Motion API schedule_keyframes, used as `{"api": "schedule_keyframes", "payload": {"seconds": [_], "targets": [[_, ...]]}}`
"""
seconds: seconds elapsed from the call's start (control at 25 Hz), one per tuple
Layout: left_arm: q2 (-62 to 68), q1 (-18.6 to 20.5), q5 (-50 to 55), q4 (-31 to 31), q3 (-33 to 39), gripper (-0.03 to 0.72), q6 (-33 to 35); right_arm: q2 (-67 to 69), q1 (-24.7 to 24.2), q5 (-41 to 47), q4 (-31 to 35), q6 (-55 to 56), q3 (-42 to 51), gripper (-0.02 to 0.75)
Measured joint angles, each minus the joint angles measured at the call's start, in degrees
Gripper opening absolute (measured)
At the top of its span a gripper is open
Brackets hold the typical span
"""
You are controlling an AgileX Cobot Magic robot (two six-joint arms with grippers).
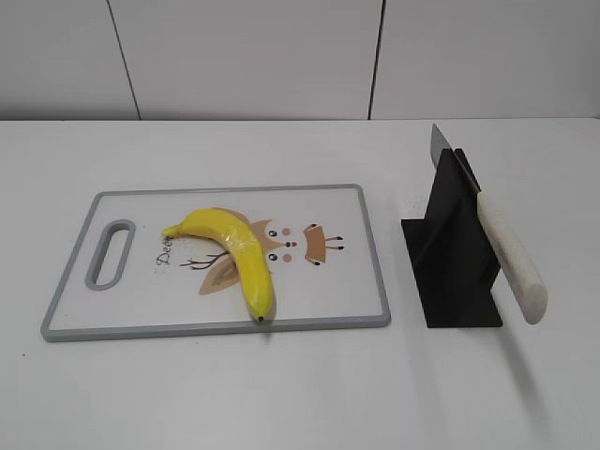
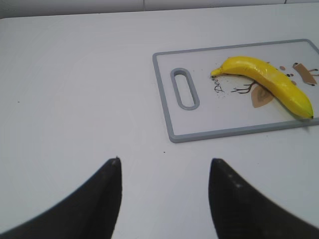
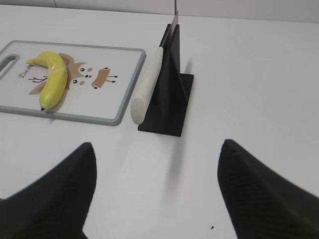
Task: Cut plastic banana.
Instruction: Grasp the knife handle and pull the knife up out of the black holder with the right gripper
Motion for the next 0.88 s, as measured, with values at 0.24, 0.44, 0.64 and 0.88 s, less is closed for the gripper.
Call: {"api": "schedule_keyframes", "payload": {"seconds": [0.24,0.44,0.64,0.88], "targets": [[0.0,0.0,0.0,0.0,0.0,0.521,-0.1,0.0,0.0,-0.9,2.5,0.0,0.0,0.580],[0.0,0.0,0.0,0.0,0.0,0.520,-0.1,0.0,0.0,-1.4,2.6,0.0,0.0,0.580],[0.0,0.0,0.0,0.0,0.0,0.520,0.0,5.5,0.0,0.6,2.3,2.3,-3.3,0.580],[0.0,0.0,0.0,0.0,0.0,0.520,0.0,22.4,0.0,7.7,-2.1,3.1,-14.3,0.580]]}}
